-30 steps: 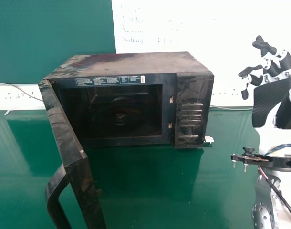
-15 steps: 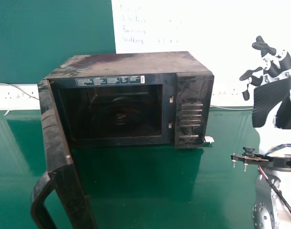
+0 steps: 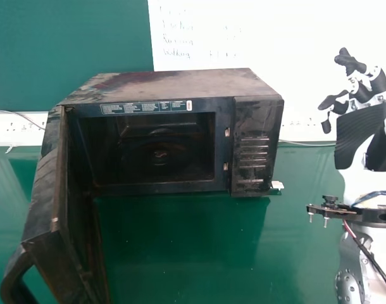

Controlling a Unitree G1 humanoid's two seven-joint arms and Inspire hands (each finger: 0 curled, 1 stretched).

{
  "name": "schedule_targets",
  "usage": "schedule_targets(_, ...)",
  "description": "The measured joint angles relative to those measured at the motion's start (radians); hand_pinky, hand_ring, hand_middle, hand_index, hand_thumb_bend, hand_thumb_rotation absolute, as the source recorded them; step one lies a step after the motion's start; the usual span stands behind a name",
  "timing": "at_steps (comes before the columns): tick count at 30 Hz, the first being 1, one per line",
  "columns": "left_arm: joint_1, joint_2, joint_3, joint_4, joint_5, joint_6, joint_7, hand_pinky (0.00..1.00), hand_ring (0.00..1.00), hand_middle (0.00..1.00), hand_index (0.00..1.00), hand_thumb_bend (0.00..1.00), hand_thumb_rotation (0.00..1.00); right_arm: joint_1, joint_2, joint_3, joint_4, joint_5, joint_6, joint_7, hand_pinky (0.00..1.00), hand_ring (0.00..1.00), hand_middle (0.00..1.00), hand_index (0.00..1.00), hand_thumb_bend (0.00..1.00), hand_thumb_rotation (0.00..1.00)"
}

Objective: Open the door of oven

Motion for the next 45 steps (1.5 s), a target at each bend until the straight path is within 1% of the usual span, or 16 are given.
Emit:
schedule_targets(5,0.000,0.000,0.001,0.000,0.000,-0.005,0.039,0.00,0.00,0.26,0.60,1.00,0.68,0.000,-0.001,-0.001,0.000,0.002,0.004,-0.002,0.51,0.60,0.78,0.82,1.00,1.00)
schedule_targets(8,-0.001,0.000,0.000,-0.008,0.000,0.008,0.041,0.00,0.00,0.25,0.60,1.00,0.65,0.000,-0.001,0.000,-0.001,0.002,0.008,-0.002,0.50,0.60,0.78,0.82,1.00,1.00)
schedule_targets(10,-0.007,-0.001,-0.004,-0.020,0.000,0.022,0.031,0.00,0.00,0.27,0.60,0.98,0.65,0.000,-0.001,0.002,-0.002,0.002,0.008,-0.002,0.50,0.60,0.78,0.83,1.00,1.00)
schedule_targets(14,-0.025,-0.008,-0.018,-0.056,-0.001,0.042,0.027,0.00,0.00,0.27,0.57,1.00,0.62,0.001,-0.001,0.005,-0.008,0.002,0.012,-0.004,0.49,0.59,0.78,0.83,1.00,1.00)
schedule_targets(16,-0.028,-0.019,-0.019,-0.078,-0.001,0.041,0.032,0.00,0.00,0.26,0.57,1.00,0.64,0.002,-0.001,0.005,-0.010,0.001,0.015,-0.005,0.50,0.60,0.78,0.83,1.00,1.00)
schedule_targets(18,-0.034,-0.021,-0.019,-0.084,-0.002,0.033,0.031,0.00,0.00,0.26,0.56,0.99,0.69,0.002,-0.001,0.006,-0.011,-0.001,0.017,-0.006,0.50,0.60,0.78,0.83,1.00,1.00)
schedule_targets(19,-0.039,-0.021,-0.019,-0.084,-0.002,0.025,0.031,0.00,0.00,0.26,0.55,1.00,0.69,0.003,-0.001,0.006,-0.011,-0.001,0.018,-0.006,0.50,0.60,0.78,0.83,1.00,1.00)
schedule_targets(24,-0.067,-0.021,-0.019,-0.088,-0.008,0.018,0.024,0.00,0.00,0.26,0.58,0.98,0.69,0.004,-0.002,0.006,-0.012,0.001,0.020,-0.004,0.49,0.60,0.78,0.83,1.00,1.00)
schedule_targets(27,-0.081,-0.021,-0.019,-0.093,-0.012,0.030,0.001,0.00,0.00,0.26,0.58,0.98,0.70,0.006,-0.003,0.006,-0.017,0.005,0.024,-0.004,0.48,0.59,0.77,0.82,1.00,1.00)
schedule_targets(32,-0.109,-0.021,-0.019,-0.120,-0.017,0.055,-0.012,0.00,0.00,0.23,0.58,0.97,0.68,0.009,-0.003,0.009,-0.037,0.002,0.036,-0.005,0.48,0.59,0.78,0.83,1.00,1.00)
schedule_targets(35,-0.120,-0.022,-0.019,-0.139,-0.035,0.062,-0.018,0.00,0.00,0.20,0.54,0.99,0.68,0.014,-0.003,0.011,-0.042,0.002,0.039,-0.005,0.48,0.59,0.78,0.83,1.00,1.00)
schedule_targets(37,-0.127,-0.023,-0.018,-0.146,-0.051,0.073,-0.031,0.00,0.00,0.21,0.57,1.00,0.67,0.014,-0.003,0.011,-0.044,0.002,0.041,-0.005,0.48,0.59,0.78,0.83,1.00,1.00)
schedule_targets(39,-0.133,-0.025,-0.016,-0.145,-0.079,0.103,-0.051,0.00,0.00,0.22,0.58,1.00,0.65,0.016,-0.003,0.011,-0.047,0.001,0.042,-0.006,0.48,0.59,0.78,0.82,1.00,1.00)
schedule_targets(41,-0.139,-0.026,-0.015,-0.142,-0.089,0.122,-0.064,0.00,0.00,0.23,0.61,1.00,0.67,0.016,-0.003,0.011,-0.049,0.000,0.044,-0.008,0.48,0.59,0.78,0.82,1.00,1.00)
schedule_targets(43,-0.146,-0.026,-0.015,-0.118,-0.090,0.124,-0.083,0.00,0.00,0.25,0.66,1.00,0.69,0.017,-0.003,0.011,-0.051,-0.001,0.046,-0.009,0.47,0.59,0.78,0.83,1.00,1.00)
schedule_targets(45,-0.150,-0.026,-0.016,-0.079,-0.090,0.132,-0.111,0.00,0.00,0.26,0.67,1.00,0.68,0.019,-0.003,0.010,-0.052,-0.002,0.053,-0.010,0.47,0.59,0.78,0.83,1.00,1.00)
